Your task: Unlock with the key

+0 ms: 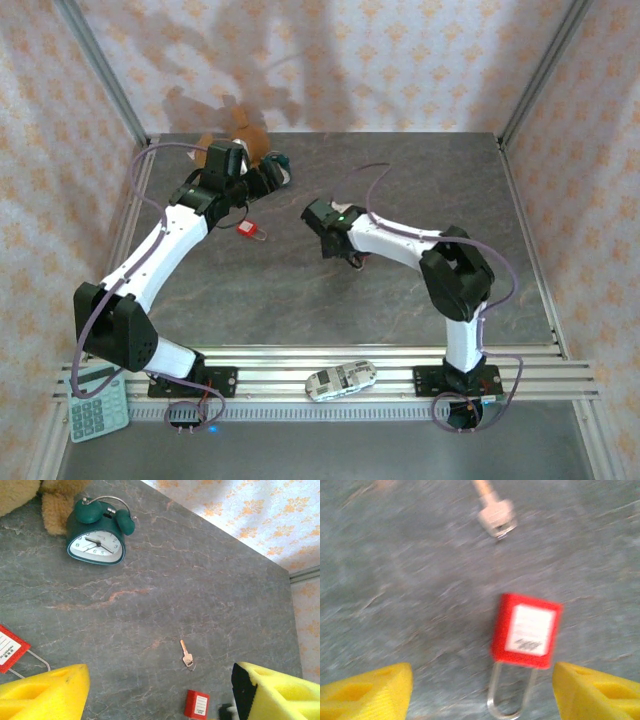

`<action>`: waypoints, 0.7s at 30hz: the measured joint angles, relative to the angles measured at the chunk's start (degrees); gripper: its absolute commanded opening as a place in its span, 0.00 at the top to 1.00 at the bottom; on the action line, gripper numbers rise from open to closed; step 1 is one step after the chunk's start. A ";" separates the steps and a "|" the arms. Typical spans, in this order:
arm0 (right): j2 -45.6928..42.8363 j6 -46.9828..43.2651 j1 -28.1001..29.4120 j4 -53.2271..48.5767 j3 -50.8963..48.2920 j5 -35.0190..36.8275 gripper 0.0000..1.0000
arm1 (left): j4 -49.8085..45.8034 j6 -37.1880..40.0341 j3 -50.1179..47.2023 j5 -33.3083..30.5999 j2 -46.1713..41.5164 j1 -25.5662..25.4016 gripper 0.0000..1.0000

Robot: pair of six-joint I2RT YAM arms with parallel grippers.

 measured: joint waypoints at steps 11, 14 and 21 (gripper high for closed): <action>4.81 3.43 -5.33 1.16 -1.11 -5.68 0.39 | 0.00 0.00 0.00 0.07 0.07 0.00 0.24; 4.81 3.82 -6.82 2.03 -2.12 -9.51 0.41 | 0.00 -0.02 0.00 0.26 0.17 0.00 0.24; 4.81 3.08 -9.03 3.30 -2.14 -15.23 0.58 | 0.02 -0.20 0.00 1.73 1.18 0.00 0.25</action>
